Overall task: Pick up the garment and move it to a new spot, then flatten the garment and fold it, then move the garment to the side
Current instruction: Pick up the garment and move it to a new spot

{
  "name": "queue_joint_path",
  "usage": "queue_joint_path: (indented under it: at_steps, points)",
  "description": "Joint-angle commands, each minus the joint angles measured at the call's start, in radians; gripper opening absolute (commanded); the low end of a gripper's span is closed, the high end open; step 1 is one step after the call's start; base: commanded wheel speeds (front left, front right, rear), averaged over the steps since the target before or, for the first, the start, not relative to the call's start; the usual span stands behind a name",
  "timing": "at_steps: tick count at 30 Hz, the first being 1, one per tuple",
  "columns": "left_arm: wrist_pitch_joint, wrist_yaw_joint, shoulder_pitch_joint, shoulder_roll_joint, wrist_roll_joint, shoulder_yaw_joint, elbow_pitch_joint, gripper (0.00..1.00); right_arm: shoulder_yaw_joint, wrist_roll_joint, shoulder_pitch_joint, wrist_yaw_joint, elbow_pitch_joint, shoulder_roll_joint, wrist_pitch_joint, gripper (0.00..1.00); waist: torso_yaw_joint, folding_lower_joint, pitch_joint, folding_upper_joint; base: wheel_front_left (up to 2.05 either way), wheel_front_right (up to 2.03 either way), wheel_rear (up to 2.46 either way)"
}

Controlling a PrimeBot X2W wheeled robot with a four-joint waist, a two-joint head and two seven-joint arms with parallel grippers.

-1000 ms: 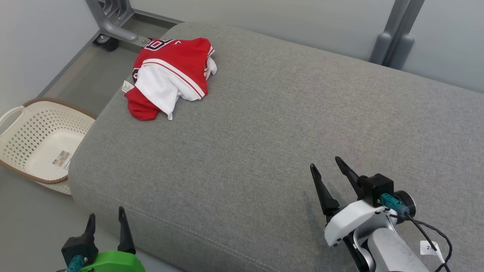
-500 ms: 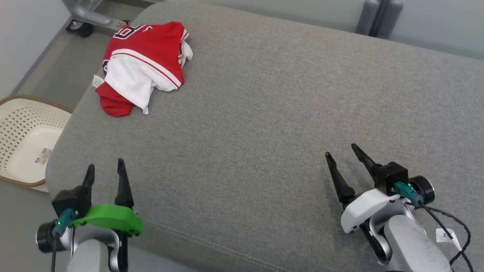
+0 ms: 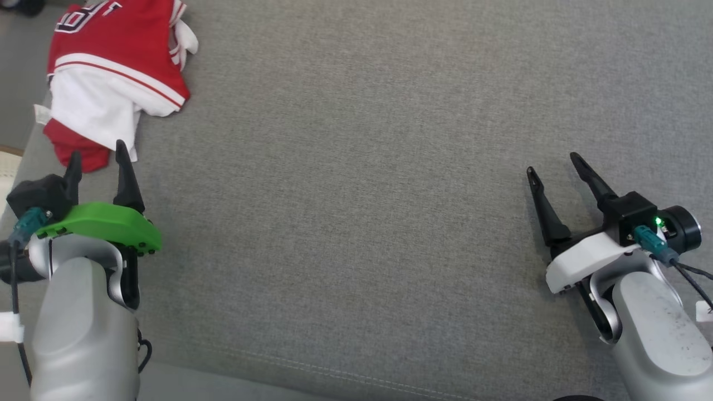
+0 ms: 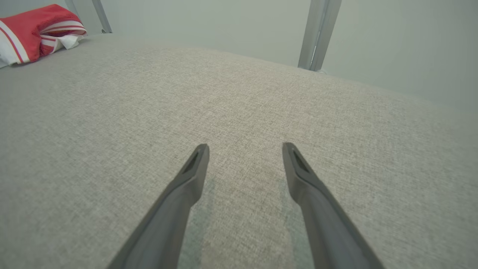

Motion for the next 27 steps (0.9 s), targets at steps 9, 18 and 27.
queue_joint_path:
  at_steps: [9, 18, 27]
  points:
    - [0.001, 0.062, -0.143, 0.06, 0.029, 0.056, 0.14, 1.0, -0.036, -0.016, -0.023, -0.001, -0.037, -0.055, -0.003, 1.0, -0.126, 0.0, 0.136, 0.0, 0.0, 0.0, 0.0]
    - [0.001, 0.121, -0.262, 0.139, 0.019, 0.098, 0.308, 1.0, -0.052, -0.022, -0.041, -0.002, -0.078, -0.06, -0.001, 1.0, -0.181, 0.0, 0.215, 0.0, 0.0, 0.0, 0.0]
    - [0.002, 0.107, -0.296, 0.166, 0.0, 0.116, 0.36, 0.0, -0.08, -0.01, -0.038, -0.002, -0.094, -0.029, -0.001, 1.0, -0.215, 0.0, 0.211, 0.0, 0.0, 0.0, 0.0]
